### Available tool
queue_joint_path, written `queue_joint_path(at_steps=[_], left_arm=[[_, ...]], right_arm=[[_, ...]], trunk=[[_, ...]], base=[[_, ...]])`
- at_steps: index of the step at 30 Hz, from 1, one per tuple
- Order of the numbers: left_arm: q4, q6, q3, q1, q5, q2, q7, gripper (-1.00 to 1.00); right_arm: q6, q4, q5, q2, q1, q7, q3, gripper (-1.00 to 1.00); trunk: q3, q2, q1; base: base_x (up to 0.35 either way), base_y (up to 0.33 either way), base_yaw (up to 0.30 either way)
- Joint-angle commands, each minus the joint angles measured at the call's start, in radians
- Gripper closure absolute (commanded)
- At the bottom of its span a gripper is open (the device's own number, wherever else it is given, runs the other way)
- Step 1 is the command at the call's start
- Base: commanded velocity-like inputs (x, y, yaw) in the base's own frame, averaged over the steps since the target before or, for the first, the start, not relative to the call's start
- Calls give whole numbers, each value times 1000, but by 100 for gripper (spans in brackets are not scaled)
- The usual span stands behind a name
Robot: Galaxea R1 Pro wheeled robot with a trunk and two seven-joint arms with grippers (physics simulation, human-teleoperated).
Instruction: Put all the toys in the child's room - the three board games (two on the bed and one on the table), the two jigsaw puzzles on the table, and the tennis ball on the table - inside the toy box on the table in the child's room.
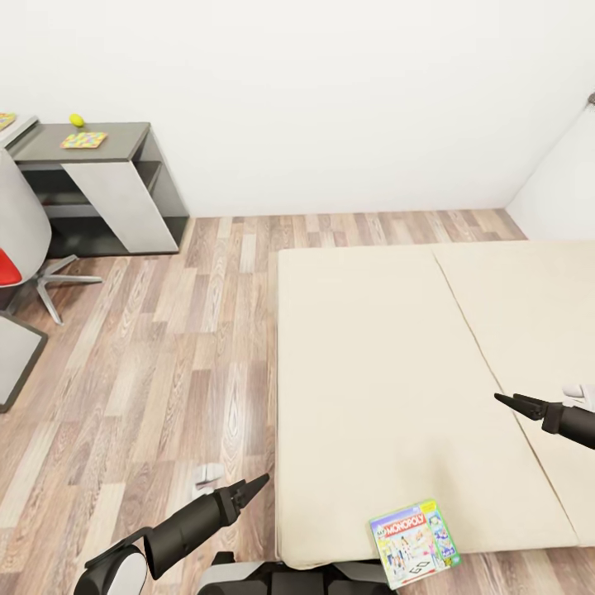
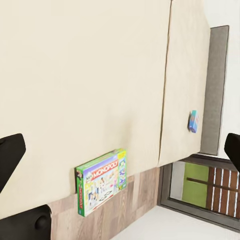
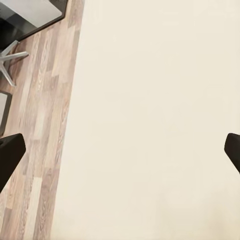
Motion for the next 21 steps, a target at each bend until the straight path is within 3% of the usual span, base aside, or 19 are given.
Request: queue_joint_path(at_steps=[1,12,21], left_arm=[[-1,7,1,0,5,0,0,-100],[-1,7,1,0,5,0,0,-100],[-1,8,1,0,5,0,-1,-100]], right_arm=[[7,0,-3,0,-1,2,0,-100],[8,0,-3,0,-1,1,0,-100],[8,0,-3,0,-1,1,0,-100]], trunk=[[0,-1,1],[19,-1,1],[33,-1,1]], base=[[0,0,0],[0,12,0],[0,164,0]])
